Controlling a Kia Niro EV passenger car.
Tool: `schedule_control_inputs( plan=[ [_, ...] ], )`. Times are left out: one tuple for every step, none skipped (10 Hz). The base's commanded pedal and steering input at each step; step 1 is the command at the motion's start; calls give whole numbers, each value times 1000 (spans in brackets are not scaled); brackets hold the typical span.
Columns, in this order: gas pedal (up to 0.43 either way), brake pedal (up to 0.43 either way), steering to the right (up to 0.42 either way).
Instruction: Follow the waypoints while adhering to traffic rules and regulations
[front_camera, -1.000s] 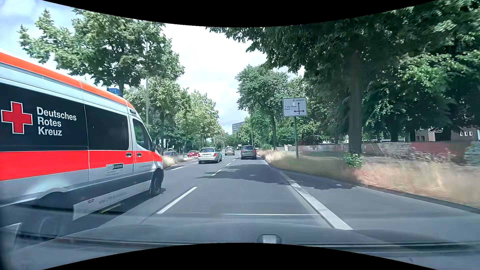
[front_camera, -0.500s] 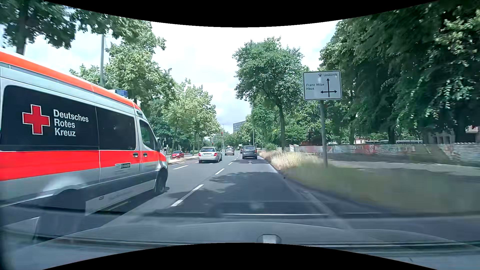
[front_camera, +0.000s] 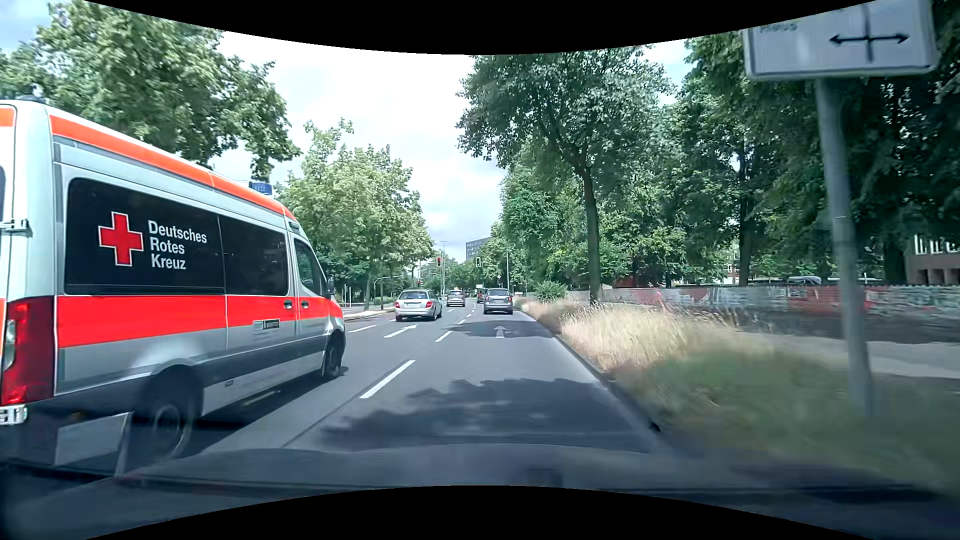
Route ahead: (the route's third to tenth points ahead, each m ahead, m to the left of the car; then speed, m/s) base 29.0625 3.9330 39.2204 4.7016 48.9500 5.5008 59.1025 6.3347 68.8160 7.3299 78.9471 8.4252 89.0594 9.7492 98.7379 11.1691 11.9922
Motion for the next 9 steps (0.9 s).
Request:
schedule_control_inputs(
  plan=[
    [189, 18, -3],
    [189, 18, -3],
    [189, 18, -3],
    [189, 18, -3],
    [189, 18, -3],
    [177, 18, -3],
    [177, 18, -3],
    [177, 18, -5],
    [177, 18, -8]
  ],
)
